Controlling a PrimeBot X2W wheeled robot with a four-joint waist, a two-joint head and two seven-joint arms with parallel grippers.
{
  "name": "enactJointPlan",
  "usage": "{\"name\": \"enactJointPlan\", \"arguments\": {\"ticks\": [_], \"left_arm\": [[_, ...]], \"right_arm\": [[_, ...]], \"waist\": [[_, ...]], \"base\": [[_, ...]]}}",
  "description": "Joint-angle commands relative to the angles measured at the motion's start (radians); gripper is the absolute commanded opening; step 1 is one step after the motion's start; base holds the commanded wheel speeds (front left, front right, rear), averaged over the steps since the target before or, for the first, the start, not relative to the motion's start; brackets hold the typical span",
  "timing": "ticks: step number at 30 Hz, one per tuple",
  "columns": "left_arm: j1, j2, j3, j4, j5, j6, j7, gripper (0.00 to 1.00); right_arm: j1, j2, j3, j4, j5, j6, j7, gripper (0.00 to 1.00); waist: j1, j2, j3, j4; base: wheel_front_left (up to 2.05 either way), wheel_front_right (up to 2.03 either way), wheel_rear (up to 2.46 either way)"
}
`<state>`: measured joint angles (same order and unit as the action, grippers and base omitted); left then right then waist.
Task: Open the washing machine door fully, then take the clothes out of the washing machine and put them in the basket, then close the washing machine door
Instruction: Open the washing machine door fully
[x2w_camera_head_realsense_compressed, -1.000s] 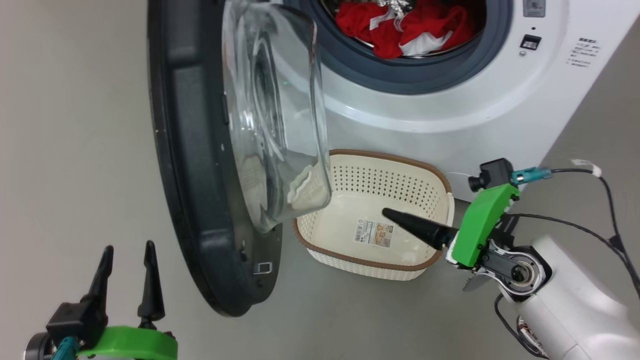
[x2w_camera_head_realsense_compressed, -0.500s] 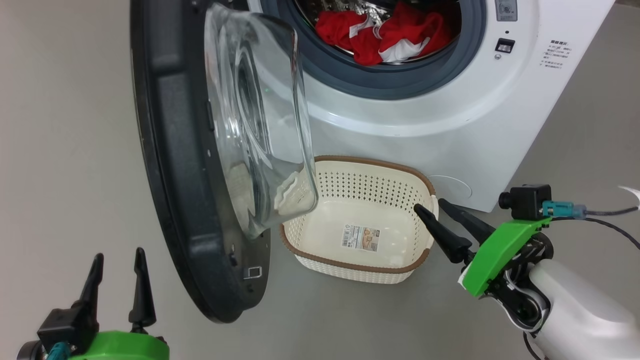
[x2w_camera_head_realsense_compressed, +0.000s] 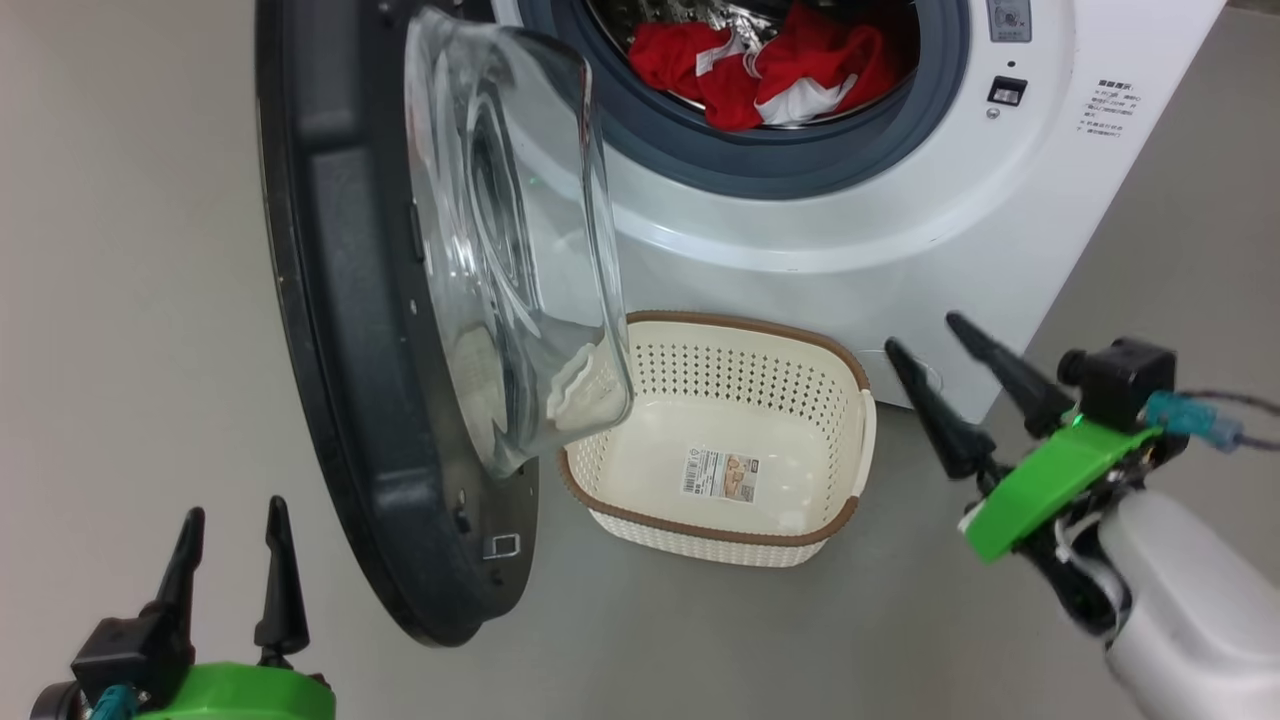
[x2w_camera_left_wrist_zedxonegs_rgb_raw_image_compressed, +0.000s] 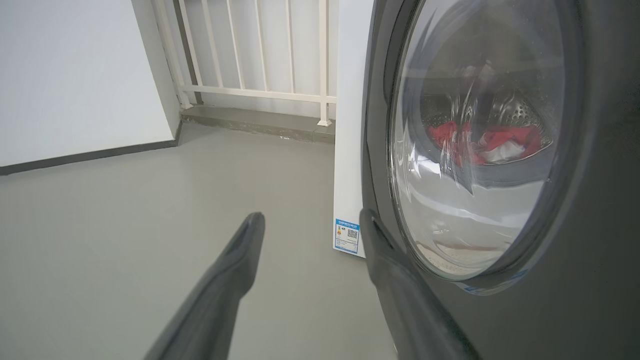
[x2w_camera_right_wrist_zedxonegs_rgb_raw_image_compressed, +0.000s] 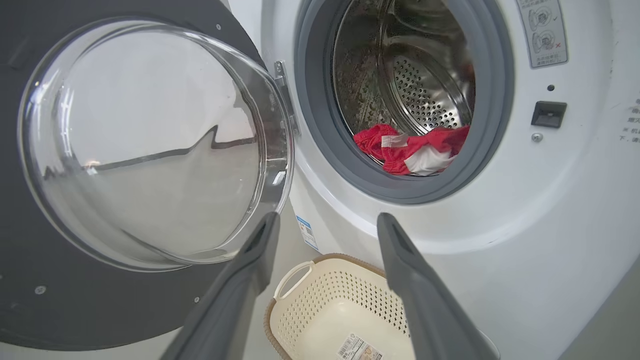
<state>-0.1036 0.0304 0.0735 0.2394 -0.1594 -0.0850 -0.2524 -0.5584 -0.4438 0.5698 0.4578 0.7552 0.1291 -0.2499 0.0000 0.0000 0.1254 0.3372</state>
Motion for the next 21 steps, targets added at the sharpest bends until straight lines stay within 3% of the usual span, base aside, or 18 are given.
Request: {"name": "enactJointPlan", "arguments": {"ticks": [1, 10, 21], "left_arm": [[-0.011, 0.02, 0.034, -0.026, 0.004, -0.002, -0.009, 1.0], [-0.01, 0.02, 0.027, -0.036, 0.003, 0.001, -0.009, 1.0], [-0.002, 0.02, 0.007, -0.038, -0.018, 0.014, -0.009, 1.0]], "right_arm": [[0.066, 0.022, -0.02, -0.041, -0.06, 0.002, -0.012, 1.0], [0.203, 0.102, -0.166, -0.127, -0.27, 0.002, -0.012, 1.0], [0.272, 0.165, -0.287, -0.137, -0.367, 0.002, -0.012, 1.0]], "waist": [[0.0, 0.0, 0.001, 0.002], [0.0, 0.0, 0.001, 0.003], [0.0, 0.0, 0.005, 0.008]], "base": [[0.0, 0.0, 0.0], [0.0, 0.0, 0.0], [0.0, 0.0, 0.0]]}}
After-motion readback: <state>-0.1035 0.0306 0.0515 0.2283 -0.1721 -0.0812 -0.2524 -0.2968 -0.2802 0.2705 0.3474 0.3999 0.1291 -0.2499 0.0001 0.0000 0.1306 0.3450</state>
